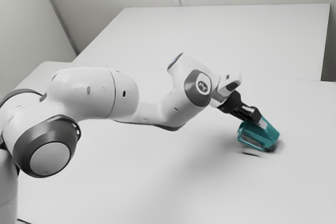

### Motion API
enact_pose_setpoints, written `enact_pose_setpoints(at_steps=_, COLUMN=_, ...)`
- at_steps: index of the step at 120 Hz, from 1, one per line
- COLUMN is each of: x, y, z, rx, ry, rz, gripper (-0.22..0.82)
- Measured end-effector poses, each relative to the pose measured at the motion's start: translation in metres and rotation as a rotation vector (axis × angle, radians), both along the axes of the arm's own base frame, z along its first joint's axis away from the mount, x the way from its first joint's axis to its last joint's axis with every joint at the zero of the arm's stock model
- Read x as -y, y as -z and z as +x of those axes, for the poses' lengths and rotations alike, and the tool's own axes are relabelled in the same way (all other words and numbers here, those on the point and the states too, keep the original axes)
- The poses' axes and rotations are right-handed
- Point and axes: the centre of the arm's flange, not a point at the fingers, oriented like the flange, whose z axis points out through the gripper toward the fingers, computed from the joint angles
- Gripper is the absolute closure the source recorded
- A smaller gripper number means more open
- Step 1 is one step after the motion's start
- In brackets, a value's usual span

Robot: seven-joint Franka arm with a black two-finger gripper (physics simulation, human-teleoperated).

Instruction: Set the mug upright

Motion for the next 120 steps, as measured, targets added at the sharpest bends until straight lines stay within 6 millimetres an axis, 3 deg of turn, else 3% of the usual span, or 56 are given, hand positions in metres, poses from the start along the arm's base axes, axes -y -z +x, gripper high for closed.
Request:
enact_pose_setpoints(at_steps=20, x=-0.003, y=-0.017, z=-0.001, rx=0.017, ry=0.000, rz=-0.004, gripper=0.77)
enact_pose_setpoints(at_steps=33, x=-0.016, y=-0.040, z=-0.003, rx=0.044, ry=-0.005, rz=0.000, gripper=0.77)
enact_pose_setpoints(at_steps=49, x=-0.065, y=-0.077, z=0.004, rx=0.101, ry=-0.040, rz=0.045, gripper=0.78)
enact_pose_setpoints(at_steps=59, x=-0.105, y=-0.094, z=0.018, rx=0.131, ry=-0.075, rz=0.091, gripper=0.78)
enact_pose_setpoints(at_steps=76, x=-0.165, y=-0.107, z=0.029, rx=0.157, ry=-0.119, rz=0.185, gripper=0.78)
enact_pose_setpoints(at_steps=120, x=-0.260, y=-0.124, z=0.017, rx=0.165, ry=-0.075, rz=0.539, gripper=0.78)
